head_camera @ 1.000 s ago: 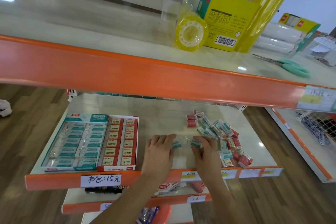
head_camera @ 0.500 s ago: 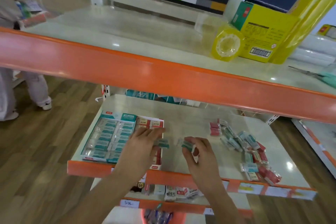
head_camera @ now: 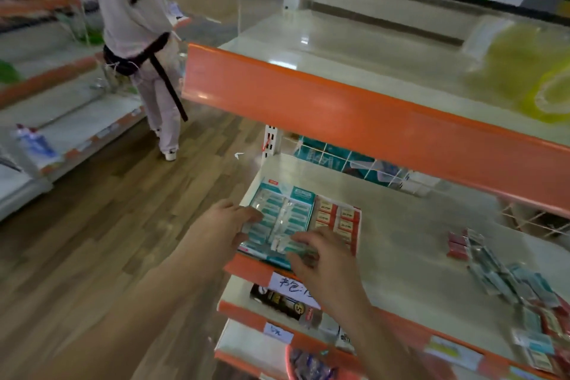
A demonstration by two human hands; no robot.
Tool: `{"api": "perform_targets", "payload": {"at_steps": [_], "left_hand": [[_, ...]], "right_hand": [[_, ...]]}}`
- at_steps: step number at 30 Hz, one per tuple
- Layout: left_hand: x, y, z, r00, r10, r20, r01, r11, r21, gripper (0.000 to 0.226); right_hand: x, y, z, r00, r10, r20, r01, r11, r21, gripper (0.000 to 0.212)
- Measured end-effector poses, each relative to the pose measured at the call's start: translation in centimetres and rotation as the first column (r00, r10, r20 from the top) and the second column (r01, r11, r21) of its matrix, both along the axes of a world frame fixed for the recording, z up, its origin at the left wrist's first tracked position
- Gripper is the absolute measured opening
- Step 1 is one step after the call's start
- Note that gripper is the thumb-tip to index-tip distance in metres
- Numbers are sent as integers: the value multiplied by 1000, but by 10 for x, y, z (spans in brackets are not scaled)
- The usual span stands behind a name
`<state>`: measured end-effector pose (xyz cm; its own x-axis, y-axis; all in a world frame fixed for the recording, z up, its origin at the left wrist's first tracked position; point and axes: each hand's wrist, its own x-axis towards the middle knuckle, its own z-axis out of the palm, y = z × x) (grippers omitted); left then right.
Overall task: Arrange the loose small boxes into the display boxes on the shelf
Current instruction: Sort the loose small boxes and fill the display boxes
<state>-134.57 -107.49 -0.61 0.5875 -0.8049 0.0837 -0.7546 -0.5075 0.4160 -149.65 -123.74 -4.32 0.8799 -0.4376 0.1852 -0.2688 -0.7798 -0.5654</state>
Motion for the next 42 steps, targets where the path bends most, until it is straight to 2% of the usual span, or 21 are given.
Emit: {"api": "perform_targets", "payload": {"at_steps": [6, 10, 17, 22, 28, 34, 37, 42], "left_hand": [[6, 3, -10, 999, -19, -37, 20, 999, 32, 34], [9, 2, -12, 997, -69, -20, 70, 997, 44, 34], [15, 1, -13, 987, -159, 27, 157, 986, 60, 29], [14, -1, -9, 977, -214, -6, 213, 969, 125, 27], [7, -6, -4, 975, -214, 63, 193, 952, 239, 27], [1, -13, -8, 978, -160, 131, 128, 967, 222, 23], [-6, -25, -13, 973, -151, 173, 121, 977, 174, 22], [-25, -58, -26, 968, -144, 205, 137, 989, 48, 27]], "right_hand": [[18, 4, -4, 992, 65, -111, -67, 998, -17, 30], [18, 4, -6, 994, 57, -96, -57, 998, 4, 27], [13, 6, -8, 994, 54, -93, -60, 996, -64, 11], [15, 6, -10, 994, 70, -83, -76, 994, -76, 18], [14, 10, -14, 987, 123, -107, -135, 984, -114, 26], [12, 10, -13, 988, 134, -79, -144, 979, -143, 27], [6, 2, -10, 995, 95, -20, -97, 990, -106, 26], [-14, -27, -5, 990, -107, 88, 117, 986, -118, 16]]}}
